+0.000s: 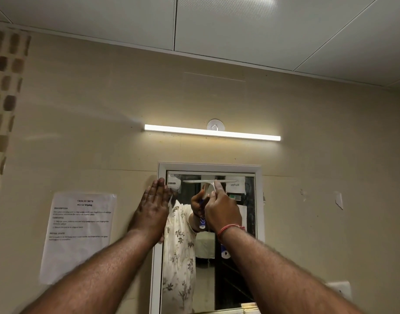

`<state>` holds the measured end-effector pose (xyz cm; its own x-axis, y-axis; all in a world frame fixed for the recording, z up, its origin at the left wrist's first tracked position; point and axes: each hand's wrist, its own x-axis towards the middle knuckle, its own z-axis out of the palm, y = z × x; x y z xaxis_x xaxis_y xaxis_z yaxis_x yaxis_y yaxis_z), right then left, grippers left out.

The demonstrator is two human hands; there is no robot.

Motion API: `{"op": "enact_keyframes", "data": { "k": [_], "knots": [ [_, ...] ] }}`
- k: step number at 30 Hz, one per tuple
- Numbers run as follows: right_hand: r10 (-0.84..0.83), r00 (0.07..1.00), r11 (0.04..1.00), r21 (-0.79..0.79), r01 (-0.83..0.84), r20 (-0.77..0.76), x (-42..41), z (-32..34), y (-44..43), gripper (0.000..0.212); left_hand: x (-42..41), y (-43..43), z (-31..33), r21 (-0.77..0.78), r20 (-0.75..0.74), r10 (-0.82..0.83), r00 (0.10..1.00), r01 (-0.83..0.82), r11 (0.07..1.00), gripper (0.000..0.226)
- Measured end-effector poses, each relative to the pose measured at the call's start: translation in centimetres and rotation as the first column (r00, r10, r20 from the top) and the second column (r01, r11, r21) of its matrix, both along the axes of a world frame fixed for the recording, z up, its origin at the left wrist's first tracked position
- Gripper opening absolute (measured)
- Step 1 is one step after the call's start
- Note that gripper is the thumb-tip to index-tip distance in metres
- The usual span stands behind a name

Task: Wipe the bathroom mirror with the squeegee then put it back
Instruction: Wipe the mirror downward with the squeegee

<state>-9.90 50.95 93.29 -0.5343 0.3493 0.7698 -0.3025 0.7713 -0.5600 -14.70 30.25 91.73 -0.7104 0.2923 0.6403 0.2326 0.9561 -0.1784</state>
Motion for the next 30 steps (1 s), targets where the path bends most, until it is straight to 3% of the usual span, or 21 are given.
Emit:
{"op": "enact_keyframes", "data": {
  "k": [9, 14, 24, 30],
  "knots": [
    [-0.007, 0.998, 1.0, -0.023, 0.005, -0.067, -0.8, 1.2, -0.1, 0.052, -1.4, 0.1, -0.9, 0.049, -0.005, -0.056, 0.998, 0.056, 0.997, 0.17],
    [-0.016, 1.0, 1.0, -0.013, 0.016, -0.018, -1.2, 0.4, 0.0, 0.052, -0.9, 0.4, -1.5, 0.066, -0.015, -0.058, 0.998, 0.058, 0.996, 0.167],
    [-0.023, 0.979, 1.0, 0.005, 0.022, 0.202, 1.5, -10.5, -0.9, 0.059, -0.3, 0.1, -6.1, 0.056, -0.047, -0.079, 0.996, 0.082, 0.995, 0.146],
    [-0.052, 0.947, 0.999, 0.034, 0.043, 0.317, 2.5, -17.4, -1.2, 0.065, -0.4, -1.1, -12.6, 0.022, -0.055, -0.143, 0.988, 0.144, 0.989, 0.163]
  ]
}}
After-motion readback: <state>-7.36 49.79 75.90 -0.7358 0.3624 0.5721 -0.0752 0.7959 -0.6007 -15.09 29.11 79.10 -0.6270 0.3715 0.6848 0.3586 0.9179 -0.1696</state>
